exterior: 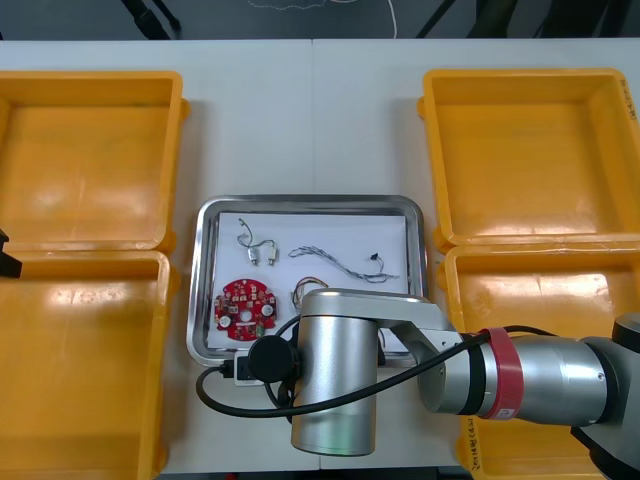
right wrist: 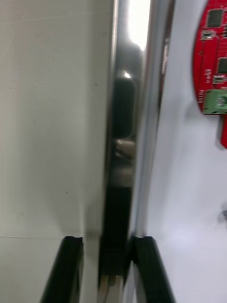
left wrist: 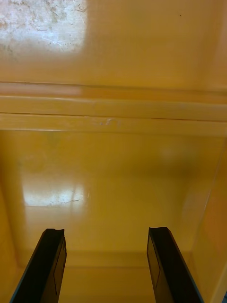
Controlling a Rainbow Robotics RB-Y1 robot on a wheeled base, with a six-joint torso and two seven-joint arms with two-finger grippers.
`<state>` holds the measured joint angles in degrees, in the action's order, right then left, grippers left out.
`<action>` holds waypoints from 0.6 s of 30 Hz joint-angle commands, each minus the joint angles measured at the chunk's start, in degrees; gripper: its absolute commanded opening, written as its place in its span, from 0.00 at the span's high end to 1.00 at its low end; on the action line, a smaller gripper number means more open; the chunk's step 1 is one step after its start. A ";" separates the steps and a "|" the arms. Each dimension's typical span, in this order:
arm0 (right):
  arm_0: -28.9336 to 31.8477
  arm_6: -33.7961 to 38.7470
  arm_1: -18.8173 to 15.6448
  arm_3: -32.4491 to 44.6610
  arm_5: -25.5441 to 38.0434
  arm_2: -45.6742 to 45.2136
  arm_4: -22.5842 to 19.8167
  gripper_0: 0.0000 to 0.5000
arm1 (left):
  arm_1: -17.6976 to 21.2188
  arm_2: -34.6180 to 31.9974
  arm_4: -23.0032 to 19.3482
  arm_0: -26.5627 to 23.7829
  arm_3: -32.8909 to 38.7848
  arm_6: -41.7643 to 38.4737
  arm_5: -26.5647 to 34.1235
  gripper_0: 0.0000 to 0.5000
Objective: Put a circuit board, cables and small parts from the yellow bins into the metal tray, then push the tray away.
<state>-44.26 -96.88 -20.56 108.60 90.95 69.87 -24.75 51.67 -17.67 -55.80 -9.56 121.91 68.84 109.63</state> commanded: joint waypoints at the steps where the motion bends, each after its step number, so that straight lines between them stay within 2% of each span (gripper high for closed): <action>1: -1.79 -1.12 1.66 0.30 -0.51 1.05 0.84 0.98 | -0.43 -1.84 0.51 0.86 1.49 3.59 0.37 0.00; 2: -1.79 -1.12 1.66 0.30 -0.59 1.05 1.02 1.00 | -0.43 -1.84 0.51 0.86 1.49 3.59 0.37 0.00; 18: -3.29 -2.00 1.57 0.30 0.37 -2.20 1.72 1.00 | -0.43 -1.84 0.51 0.86 1.49 3.59 0.37 0.00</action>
<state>-45.50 -96.89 -20.52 108.57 90.98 69.70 -23.31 51.67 -17.67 -55.79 -9.54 121.91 68.84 109.63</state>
